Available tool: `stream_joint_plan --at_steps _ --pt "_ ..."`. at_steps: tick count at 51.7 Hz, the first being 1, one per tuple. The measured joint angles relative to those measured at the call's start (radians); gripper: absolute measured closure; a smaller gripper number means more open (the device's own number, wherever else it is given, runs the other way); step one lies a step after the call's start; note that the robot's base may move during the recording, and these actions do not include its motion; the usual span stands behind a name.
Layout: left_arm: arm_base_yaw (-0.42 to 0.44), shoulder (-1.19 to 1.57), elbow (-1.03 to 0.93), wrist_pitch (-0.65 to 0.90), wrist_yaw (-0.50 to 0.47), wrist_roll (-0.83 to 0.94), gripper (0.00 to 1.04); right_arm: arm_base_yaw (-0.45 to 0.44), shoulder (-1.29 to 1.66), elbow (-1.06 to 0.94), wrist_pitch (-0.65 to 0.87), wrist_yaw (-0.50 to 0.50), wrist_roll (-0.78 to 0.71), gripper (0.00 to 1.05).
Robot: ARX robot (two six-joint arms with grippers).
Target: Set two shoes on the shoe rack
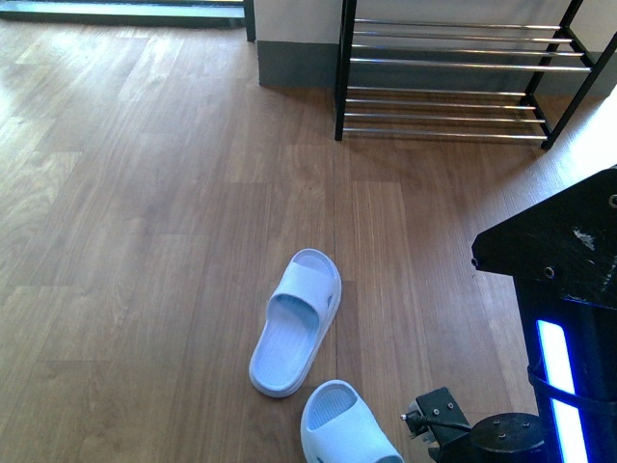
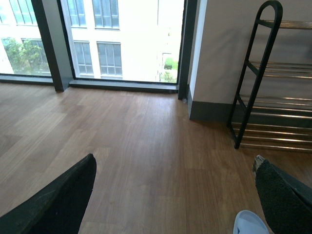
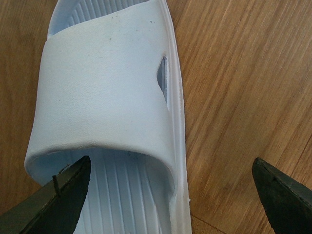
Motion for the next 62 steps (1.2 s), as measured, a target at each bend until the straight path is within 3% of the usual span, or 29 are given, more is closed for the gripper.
stream_joint_plan --at_steps 7,13,18,21,28,31,33,55,57,62 --pt "0.0 0.0 0.0 0.0 0.0 0.0 0.09 0.0 0.0 0.0 0.0 0.0 0.0 0.09" --pt "0.0 0.0 0.0 0.0 0.0 0.0 0.09 -0.116 -0.384 -0.296 -0.494 -0.012 0.1 0.09" --pt "0.0 0.0 0.0 0.0 -0.001 0.0 0.09 -0.146 -0.941 -0.59 -1.02 0.087 0.163 0.09" --pt "-0.001 0.0 0.0 0.0 0.003 0.0 0.09 -0.145 -1.308 -0.654 -1.147 0.064 0.135 0.09" --pt "0.0 0.0 0.0 0.0 0.0 0.0 0.09 -0.243 -2.153 -0.661 -1.283 -0.002 0.061 0.09" --pt "0.0 0.0 0.0 0.0 -0.001 0.0 0.09 -0.263 -2.441 -0.664 -1.312 -0.013 0.035 0.09" --pt "0.0 0.0 0.0 0.0 0.001 0.0 0.09 -0.272 -2.484 -0.662 -1.318 -0.016 0.026 0.09" --pt "0.0 0.0 0.0 0.0 0.0 0.0 0.09 -0.275 -2.507 -0.689 -1.339 -0.018 0.006 0.09" --pt "0.0 0.0 0.0 0.0 0.0 0.0 0.09 -0.267 -2.493 -0.704 -1.286 0.015 -0.004 0.13" --pt "0.0 0.0 0.0 0.0 0.001 0.0 0.09 -0.246 -2.51 -0.755 -0.859 0.164 -0.073 0.37"
